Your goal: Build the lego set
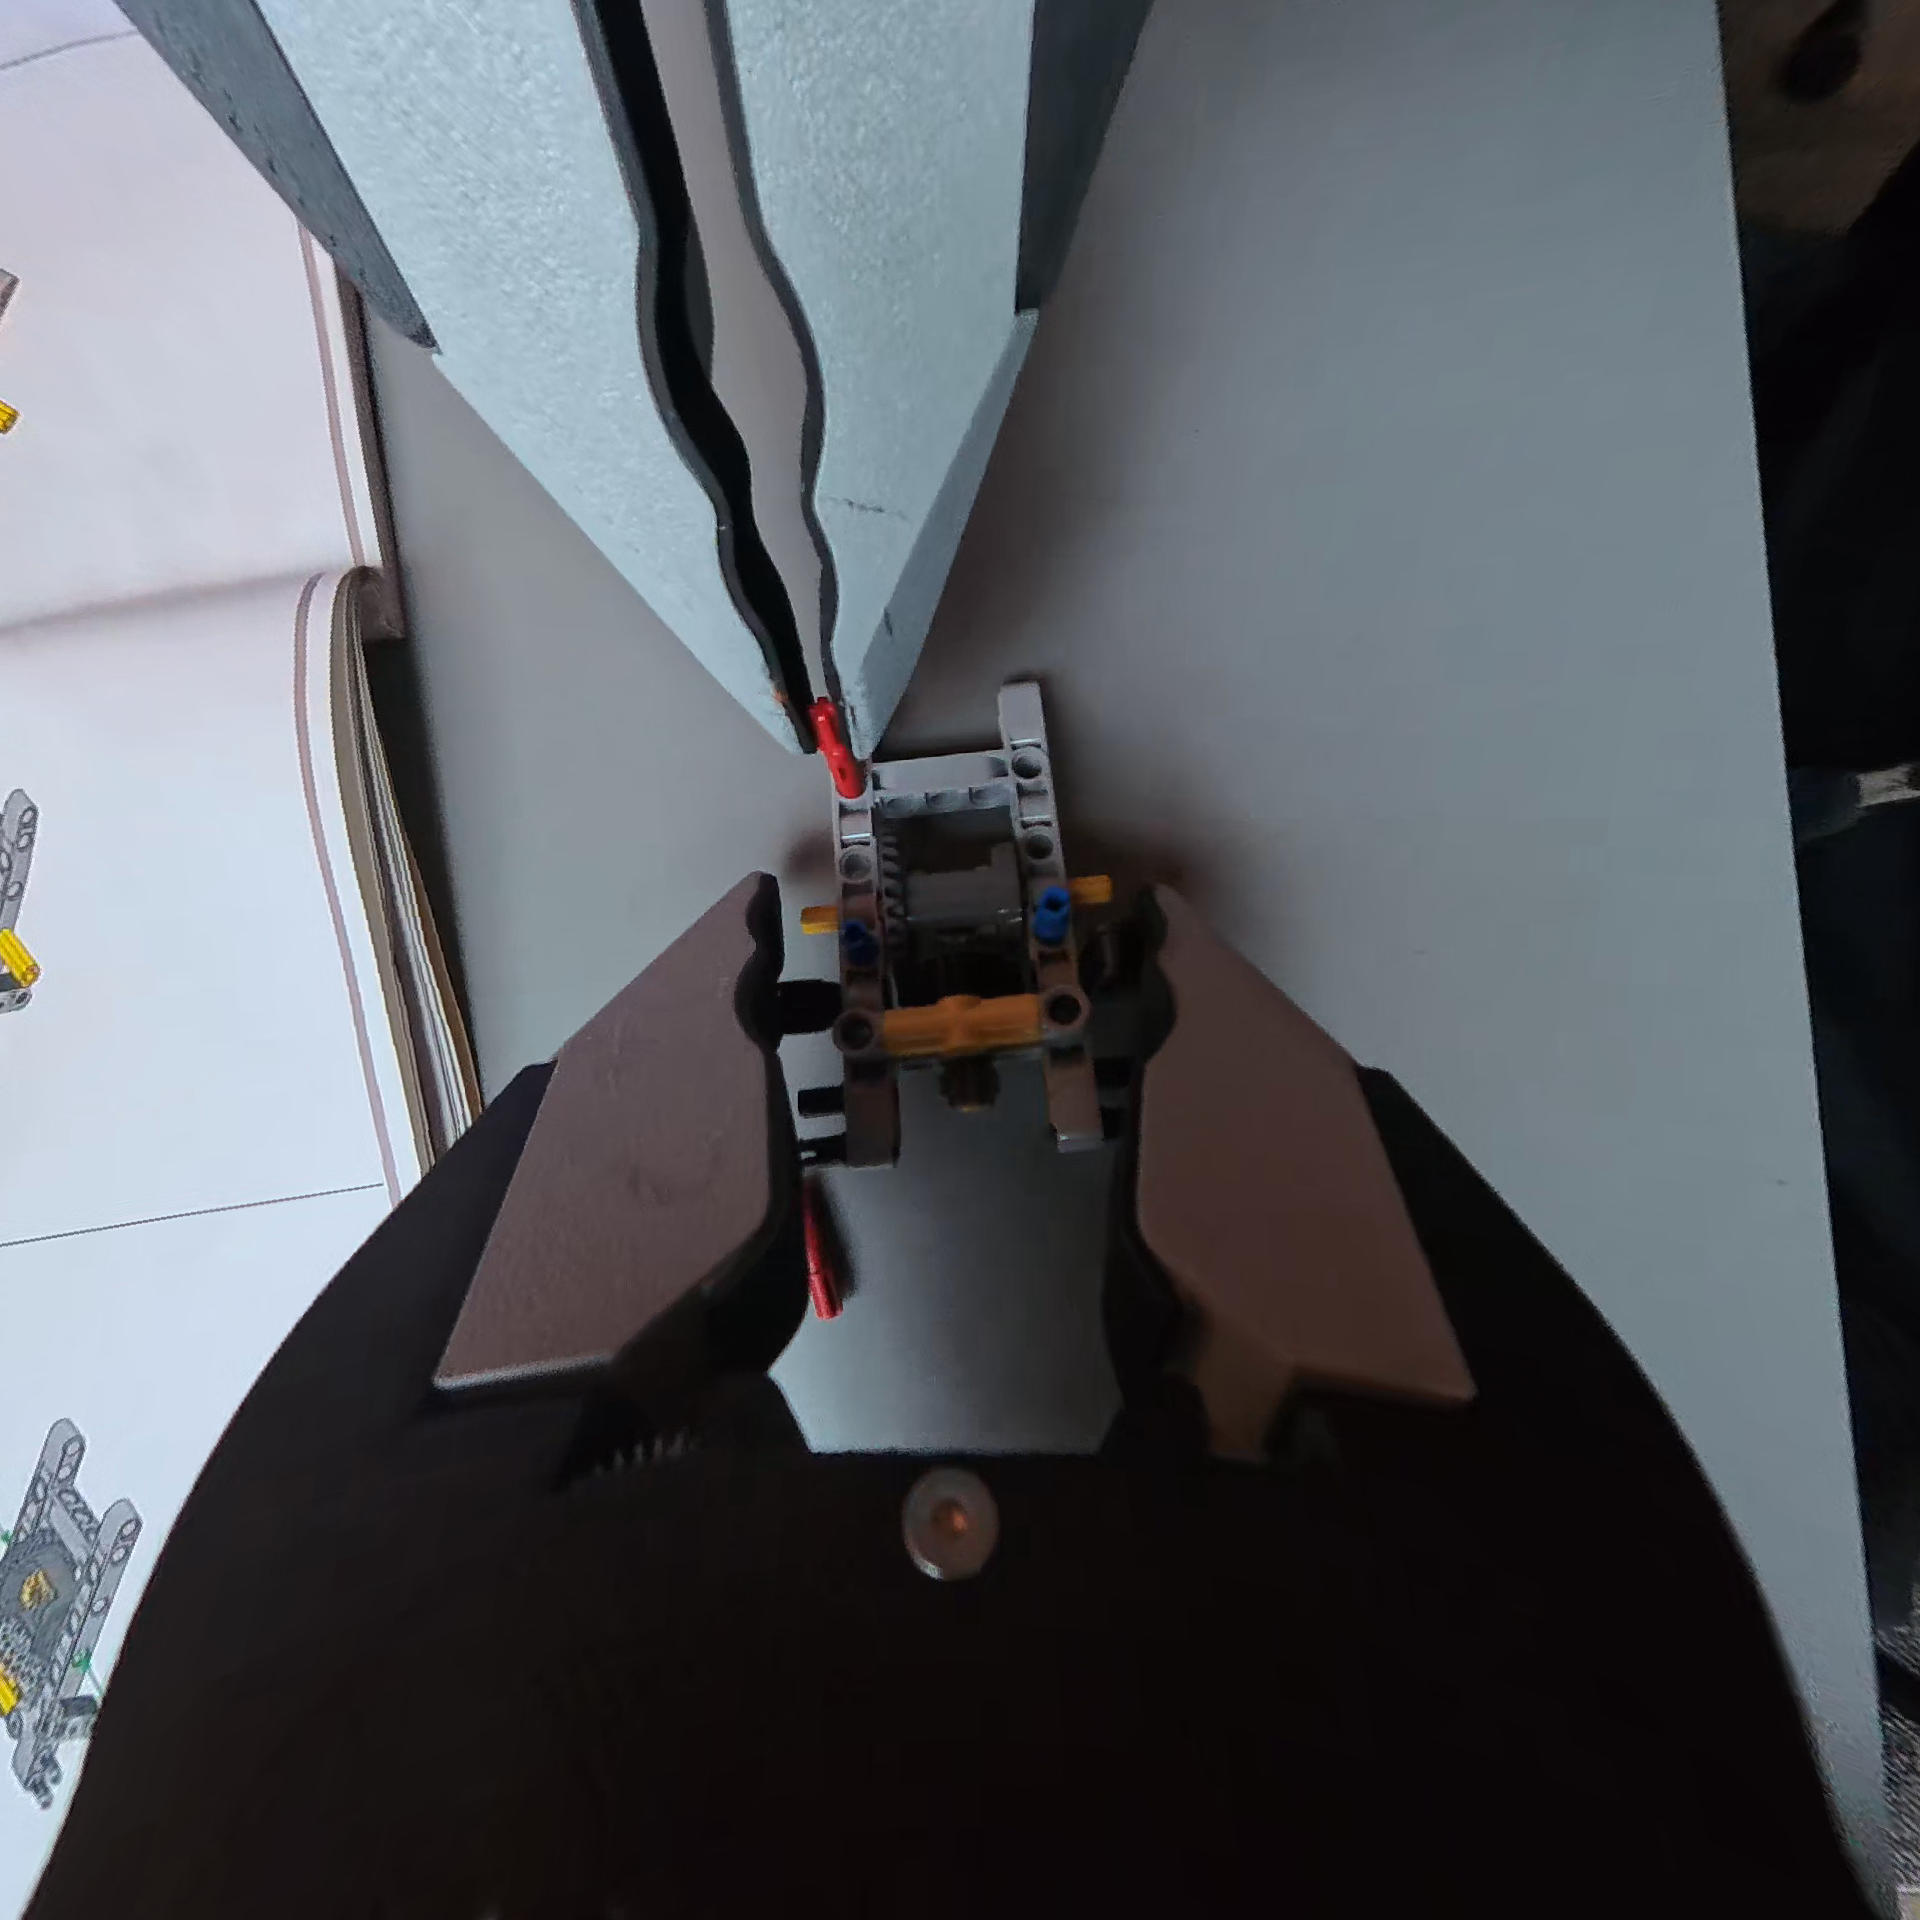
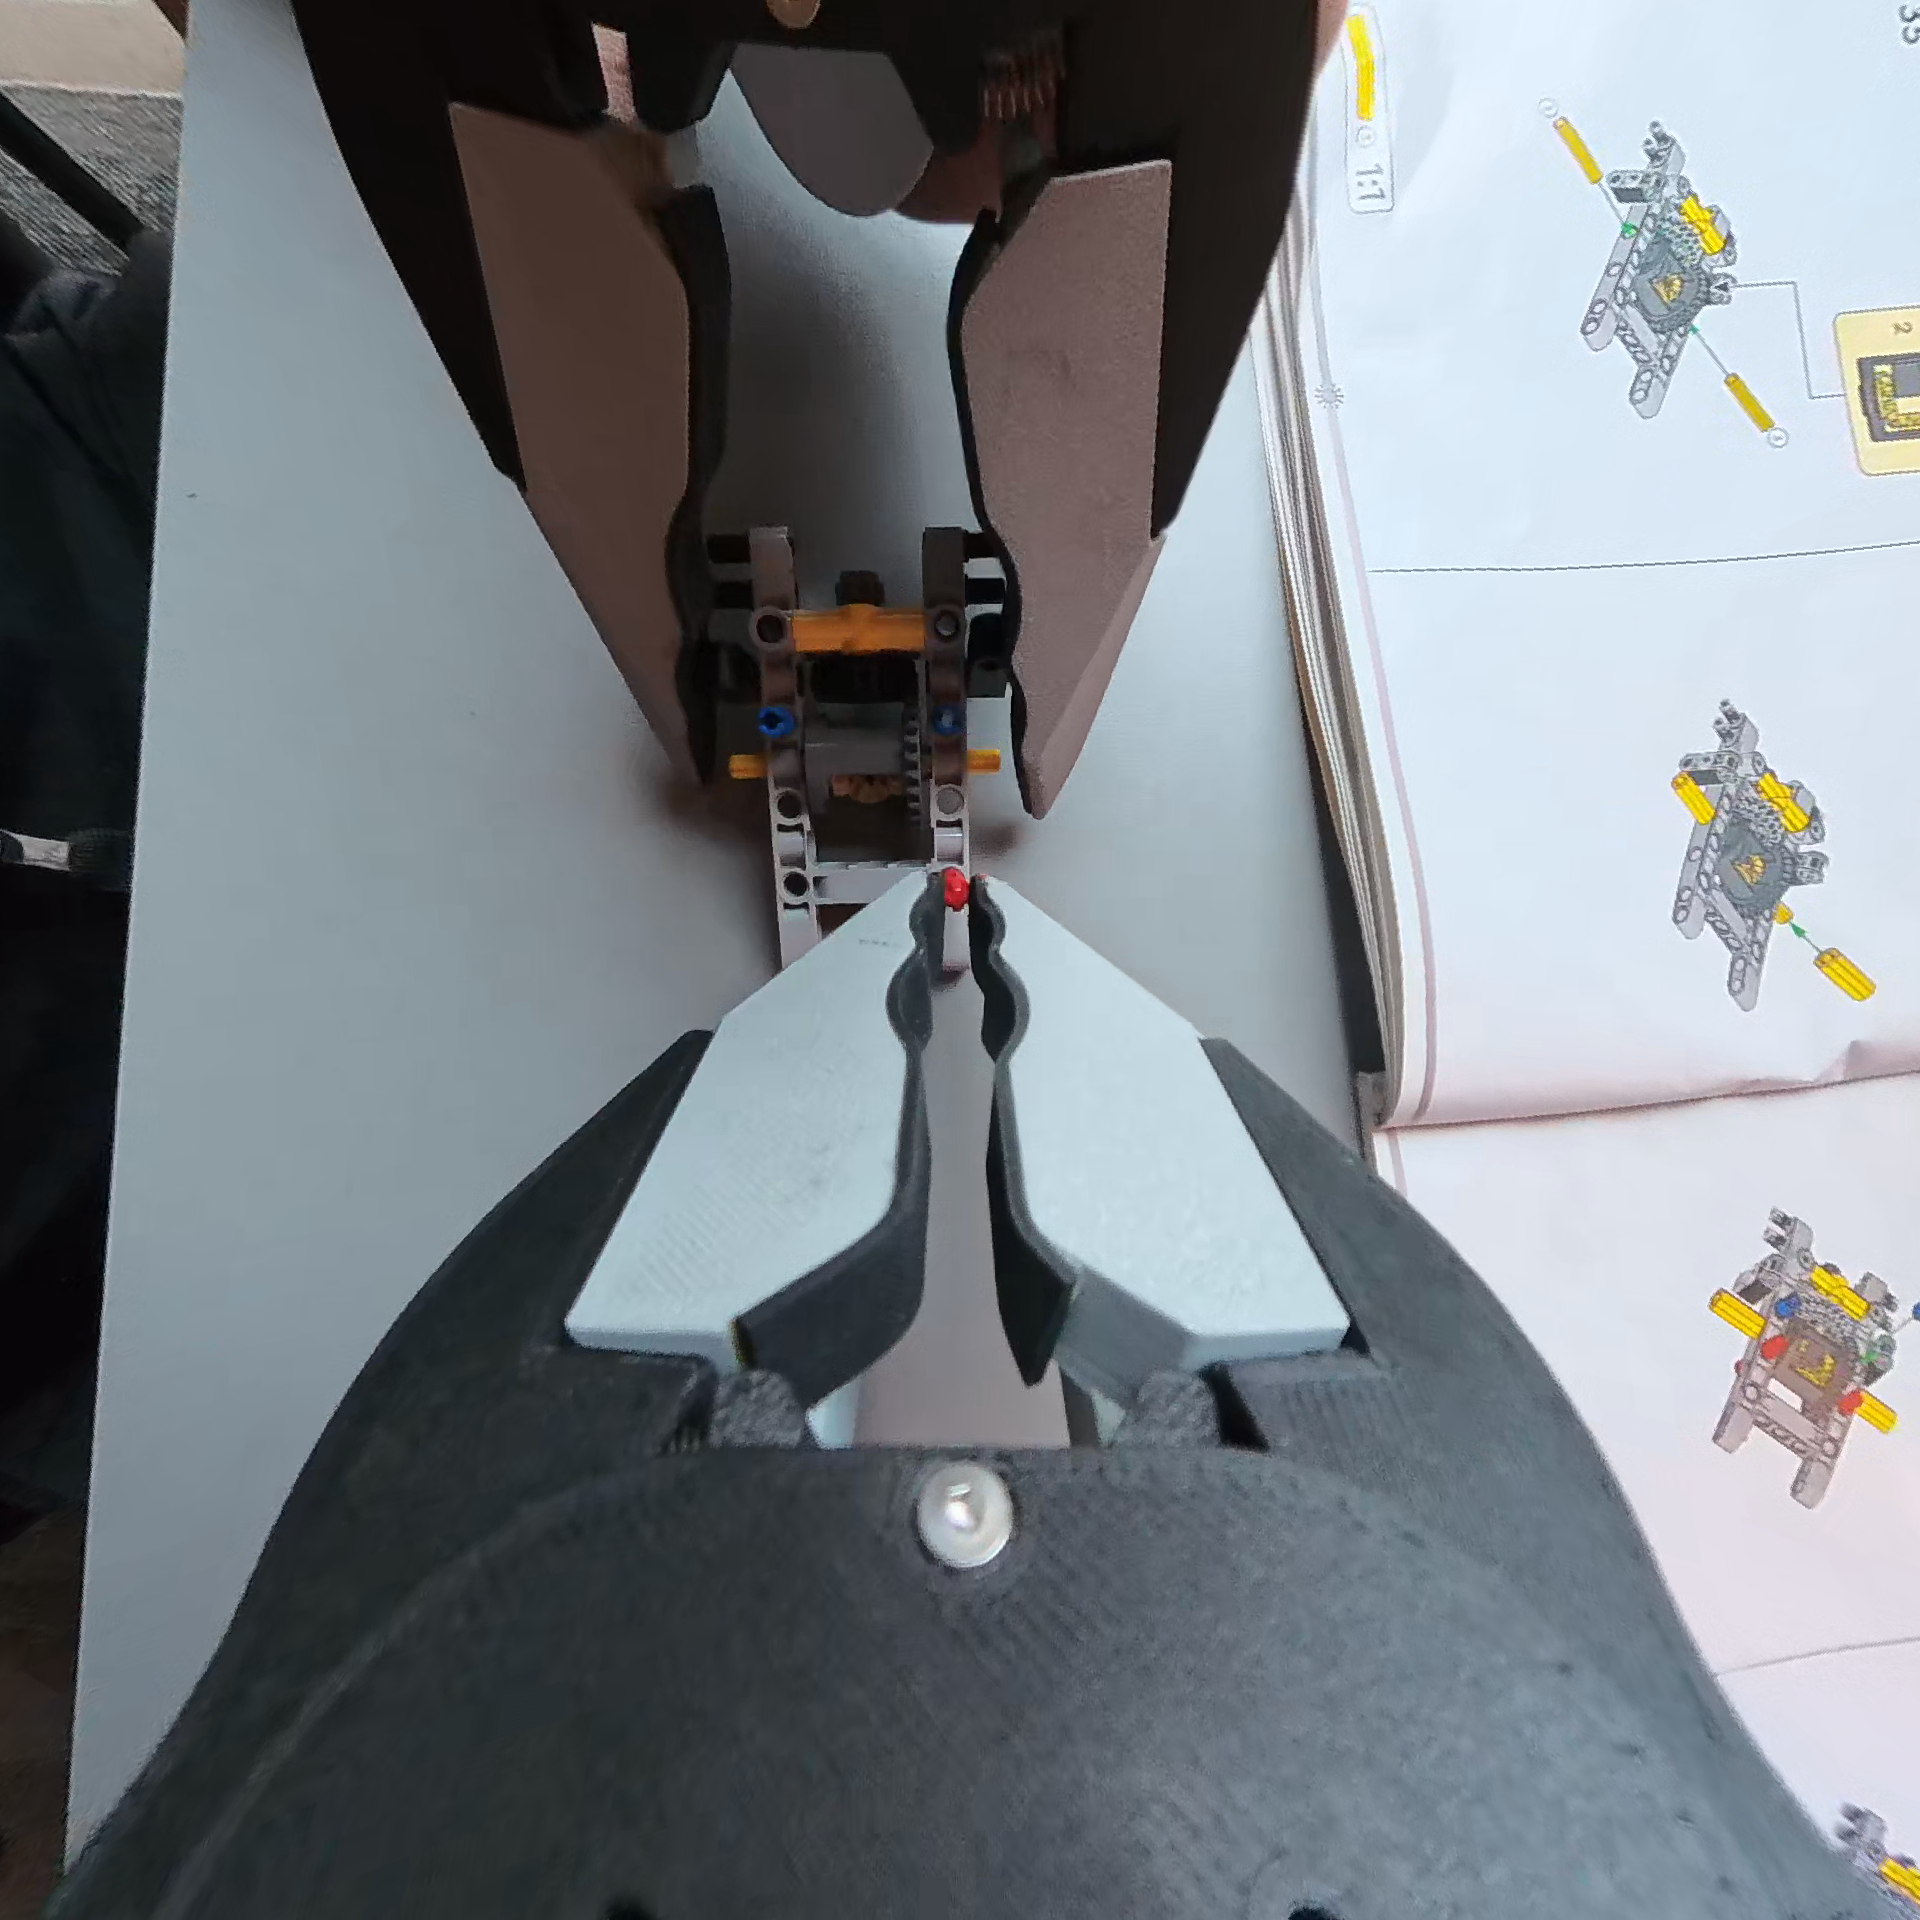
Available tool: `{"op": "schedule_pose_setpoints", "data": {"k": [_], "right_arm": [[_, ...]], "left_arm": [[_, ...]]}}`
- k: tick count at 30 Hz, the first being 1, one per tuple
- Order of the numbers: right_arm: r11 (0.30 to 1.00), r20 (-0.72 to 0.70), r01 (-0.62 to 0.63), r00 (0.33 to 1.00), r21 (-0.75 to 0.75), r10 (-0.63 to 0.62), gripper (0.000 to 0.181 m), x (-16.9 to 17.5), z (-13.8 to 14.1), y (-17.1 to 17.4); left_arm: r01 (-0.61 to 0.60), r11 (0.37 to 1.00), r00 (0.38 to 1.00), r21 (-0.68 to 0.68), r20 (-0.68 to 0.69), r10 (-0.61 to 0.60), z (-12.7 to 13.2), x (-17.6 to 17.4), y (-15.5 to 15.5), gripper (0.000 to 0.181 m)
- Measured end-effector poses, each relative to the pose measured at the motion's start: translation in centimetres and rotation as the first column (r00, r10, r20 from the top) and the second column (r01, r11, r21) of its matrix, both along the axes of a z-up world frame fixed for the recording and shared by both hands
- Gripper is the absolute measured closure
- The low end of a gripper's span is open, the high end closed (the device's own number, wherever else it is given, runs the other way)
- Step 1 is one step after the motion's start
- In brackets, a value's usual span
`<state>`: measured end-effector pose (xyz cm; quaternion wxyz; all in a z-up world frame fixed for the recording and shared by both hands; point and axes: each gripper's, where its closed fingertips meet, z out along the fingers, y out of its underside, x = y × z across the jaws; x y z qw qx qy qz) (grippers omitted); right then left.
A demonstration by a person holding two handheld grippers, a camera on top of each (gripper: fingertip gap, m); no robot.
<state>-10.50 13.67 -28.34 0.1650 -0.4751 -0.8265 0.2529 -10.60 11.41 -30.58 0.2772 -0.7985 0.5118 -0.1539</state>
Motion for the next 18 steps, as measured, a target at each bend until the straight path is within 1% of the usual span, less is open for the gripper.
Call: {"op": "schedule_pose_setpoints", "data": {"k": [3, 6, 18], "right_arm": [[1.0, -0.014, -0.021, 1.0, -0.011, 0.021, 0.18, 0.07, 0.09, 0.01], [0.999, -0.004, -0.023, 1.0, -0.024, 0.023, 0.18, 0.16, -0.04, 0.23], [0.99, 0.07, -0.131, 0.989, 0.055, 0.127, 0.179, 0.41, -0.18, 0.33]], "left_arm": [[0.009, 1.0, 0.999, -0.003, 0.034, -0.009, 0.0, 0.04, 0.03, 0.115], [0.0, 1.0, 0.995, -0.014, 0.099, 0.001, 0.26, 0.49, 0.28, 0.115], [0.013, 1.0, 0.994, -0.002, 0.11, -0.013, 0.27, 0.67, 0.31, 0.116]]}}
